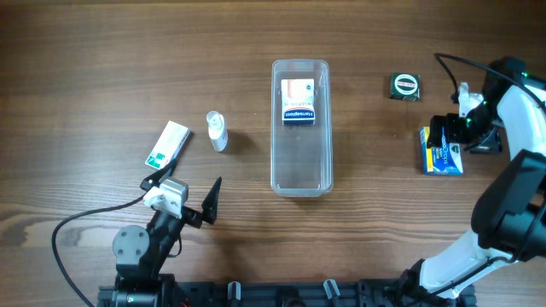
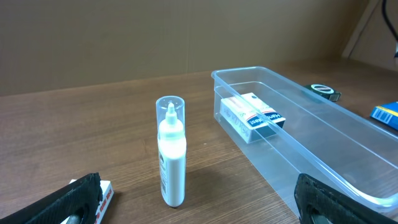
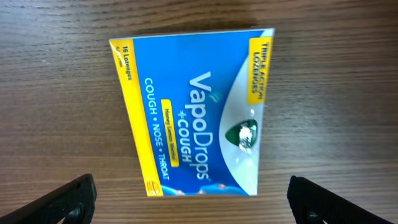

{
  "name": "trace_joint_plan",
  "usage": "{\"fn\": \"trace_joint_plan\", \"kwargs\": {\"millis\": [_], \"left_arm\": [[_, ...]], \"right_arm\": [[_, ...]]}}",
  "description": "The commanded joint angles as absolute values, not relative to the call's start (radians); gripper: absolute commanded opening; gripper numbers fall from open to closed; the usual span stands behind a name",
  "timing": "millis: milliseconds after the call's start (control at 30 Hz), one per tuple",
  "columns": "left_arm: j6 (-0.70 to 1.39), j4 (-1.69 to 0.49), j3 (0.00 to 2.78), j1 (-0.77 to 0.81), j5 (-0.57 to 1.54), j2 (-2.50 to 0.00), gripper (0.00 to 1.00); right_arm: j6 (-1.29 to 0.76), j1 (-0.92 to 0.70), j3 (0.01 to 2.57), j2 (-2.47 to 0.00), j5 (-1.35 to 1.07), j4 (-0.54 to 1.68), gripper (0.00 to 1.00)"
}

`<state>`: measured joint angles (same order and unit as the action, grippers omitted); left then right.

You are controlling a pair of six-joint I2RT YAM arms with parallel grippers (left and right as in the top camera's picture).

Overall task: Pack container
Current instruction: 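Lower the right gripper and grasp the VapoDrops box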

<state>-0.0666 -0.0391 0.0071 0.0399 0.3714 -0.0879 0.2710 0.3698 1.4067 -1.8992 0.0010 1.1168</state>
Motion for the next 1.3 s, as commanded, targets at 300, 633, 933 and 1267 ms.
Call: {"fn": "trace_joint_plan", "kwargs": {"millis": [300, 633, 933, 1267], "left_arm": [[-0.074, -0.046, 0.006, 0.034, 0.366, -0.088, 1.00], [-0.075, -0.046, 0.006, 0.034, 0.366, -0.088, 1.00], [-0.075, -0.046, 0.006, 0.034, 0.366, -0.088, 1.00], [-0.075, -0.046, 0.006, 0.034, 0.366, -0.088, 1.00]], "right_arm": [[0.192, 0.327, 1.398, -2.010, 0.139, 1.079, 1.00], [0.167, 0.327, 1.398, -2.039, 0.131, 1.046, 1.00], [0.107, 0.324, 1.398, -2.040, 0.120, 1.020, 1.00], [0.094, 0.311, 1.398, -2.040, -0.005, 1.004, 1.00]]}}
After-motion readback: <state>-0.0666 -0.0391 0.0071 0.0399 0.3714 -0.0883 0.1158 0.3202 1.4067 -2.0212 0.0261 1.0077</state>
